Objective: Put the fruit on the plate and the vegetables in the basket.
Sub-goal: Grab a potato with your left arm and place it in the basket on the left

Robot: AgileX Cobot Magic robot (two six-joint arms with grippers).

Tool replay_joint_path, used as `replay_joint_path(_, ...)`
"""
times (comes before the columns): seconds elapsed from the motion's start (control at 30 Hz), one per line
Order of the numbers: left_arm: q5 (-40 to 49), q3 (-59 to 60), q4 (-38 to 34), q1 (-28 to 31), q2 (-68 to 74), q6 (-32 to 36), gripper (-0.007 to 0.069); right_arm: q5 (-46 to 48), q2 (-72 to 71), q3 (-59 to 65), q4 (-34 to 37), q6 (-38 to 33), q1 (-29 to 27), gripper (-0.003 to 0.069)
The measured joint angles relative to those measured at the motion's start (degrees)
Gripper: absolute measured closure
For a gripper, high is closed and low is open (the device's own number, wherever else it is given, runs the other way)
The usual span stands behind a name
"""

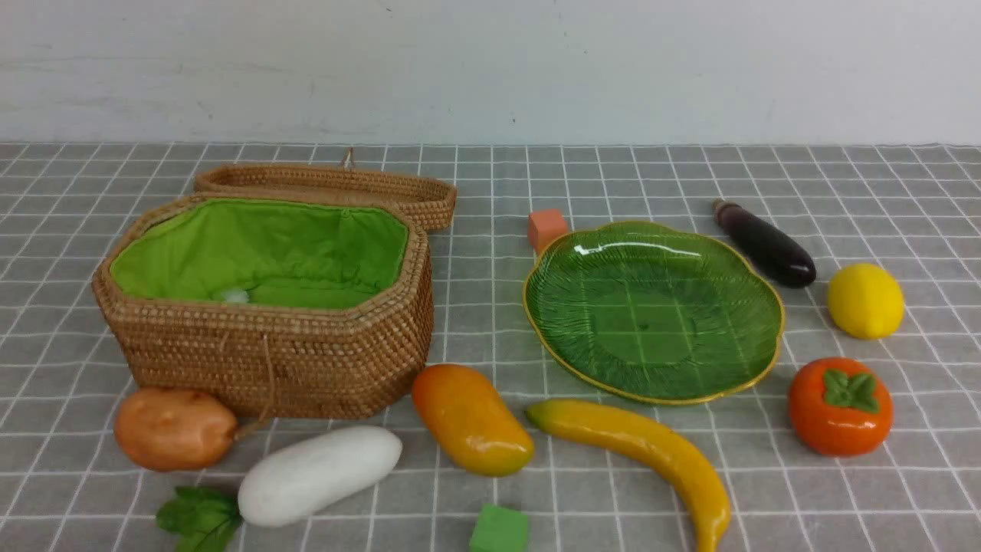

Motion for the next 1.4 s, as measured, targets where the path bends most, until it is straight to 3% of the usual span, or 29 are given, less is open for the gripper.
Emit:
replay_joint_path(0.9, -3.18, 0.00, -1.65, 0.00, 0.00, 0.00, 0.0386, 0.00, 0.00, 0.00, 0.00, 0.00, 0.00, 0.0419)
replay_joint_path(1.13, -7.31, 0.00, -12.74, 0.00, 0.00, 0.00, 0.0386, 0.00, 0.00, 0.00, 0.00, 0.00, 0.00, 0.0419)
replay_joint_path(1.4, -16.58, 0.00, -39.23, 0.00, 0.00, 0.00, 0.0386, -1.45, 0.00, 0.15, 1.00, 0.43, -0.03, 0.0419)
